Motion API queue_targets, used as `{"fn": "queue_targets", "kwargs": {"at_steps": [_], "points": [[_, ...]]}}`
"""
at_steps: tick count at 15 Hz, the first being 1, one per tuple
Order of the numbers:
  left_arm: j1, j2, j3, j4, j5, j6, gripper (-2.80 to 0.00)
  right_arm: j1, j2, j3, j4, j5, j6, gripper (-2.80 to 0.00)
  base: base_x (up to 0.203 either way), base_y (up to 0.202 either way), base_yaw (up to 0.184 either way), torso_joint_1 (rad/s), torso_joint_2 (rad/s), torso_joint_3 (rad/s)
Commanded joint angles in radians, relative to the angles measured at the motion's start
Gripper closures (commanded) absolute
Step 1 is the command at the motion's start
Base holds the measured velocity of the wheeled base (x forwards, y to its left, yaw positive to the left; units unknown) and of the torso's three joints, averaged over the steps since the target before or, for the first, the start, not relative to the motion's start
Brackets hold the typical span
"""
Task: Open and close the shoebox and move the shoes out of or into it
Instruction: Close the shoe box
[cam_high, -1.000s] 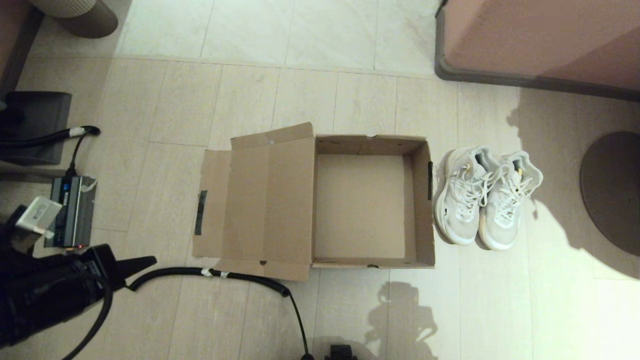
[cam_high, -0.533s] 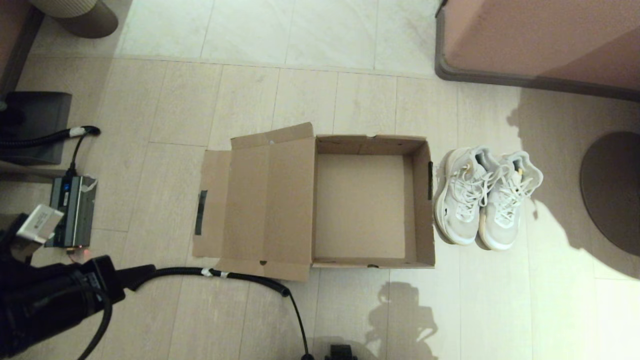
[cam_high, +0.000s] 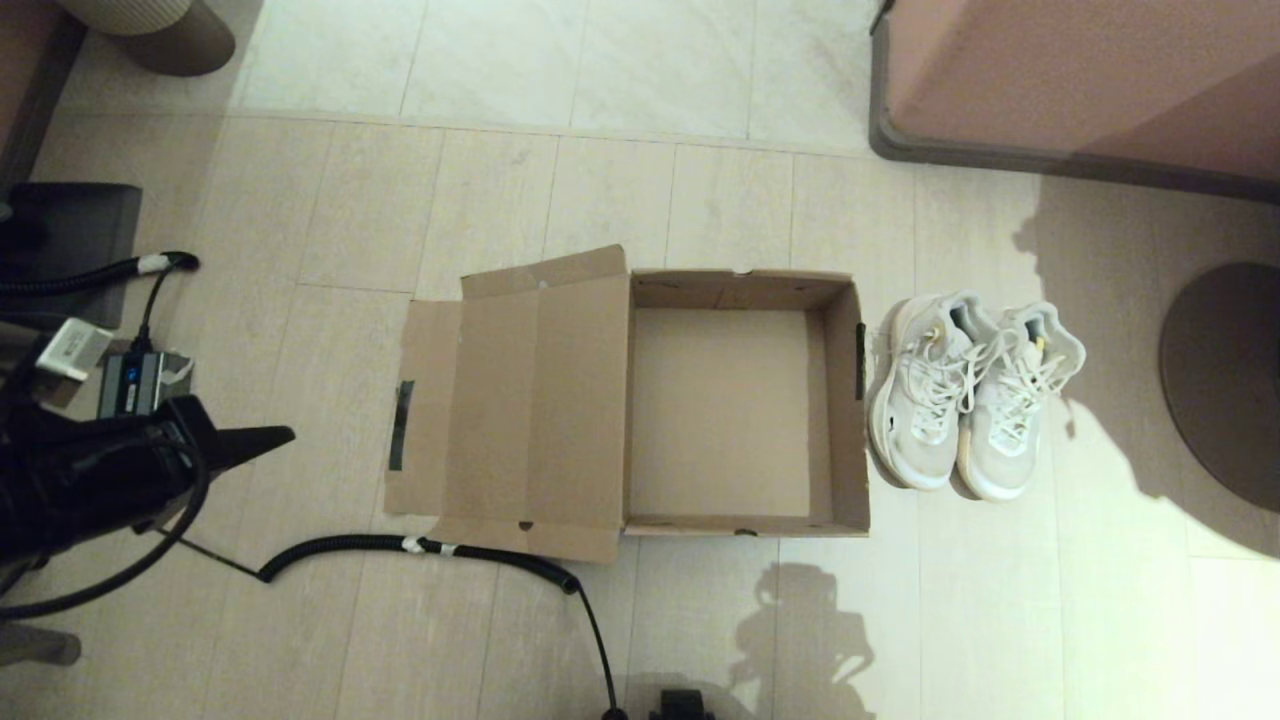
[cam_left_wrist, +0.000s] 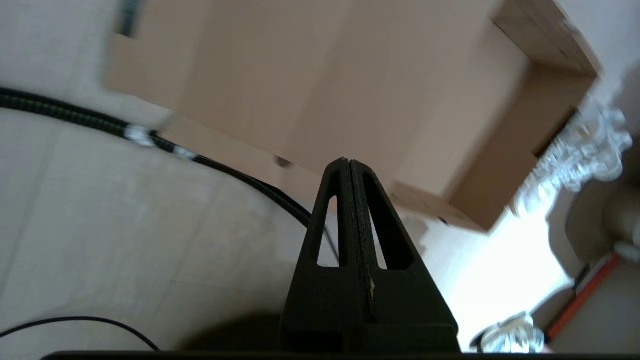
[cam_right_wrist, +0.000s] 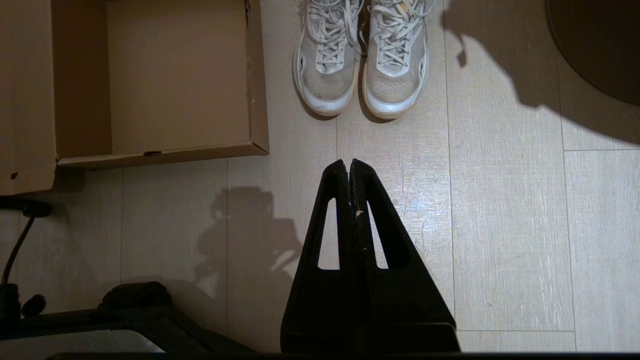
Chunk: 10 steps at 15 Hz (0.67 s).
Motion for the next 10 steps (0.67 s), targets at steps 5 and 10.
{"fn": "queue_targets", "kwargs": {"at_steps": [5, 10], "points": [[0.165, 0.321, -0.006, -0.224, -0.125, 0.014, 0.0, 0.0, 0.002, 0.012, 0.002, 0.0, -0.002, 0.0, 0.0, 0.0, 0.0, 0.0, 0.0, 0.0], [0.156, 0.654, -0.031, -0.608, -0.153, 0.013, -2.8, 0.0, 0.002, 0.011, 0.002, 0.0, -0.002, 0.0, 0.0, 0.0, 0.0, 0.0, 0.0, 0.0]]}}
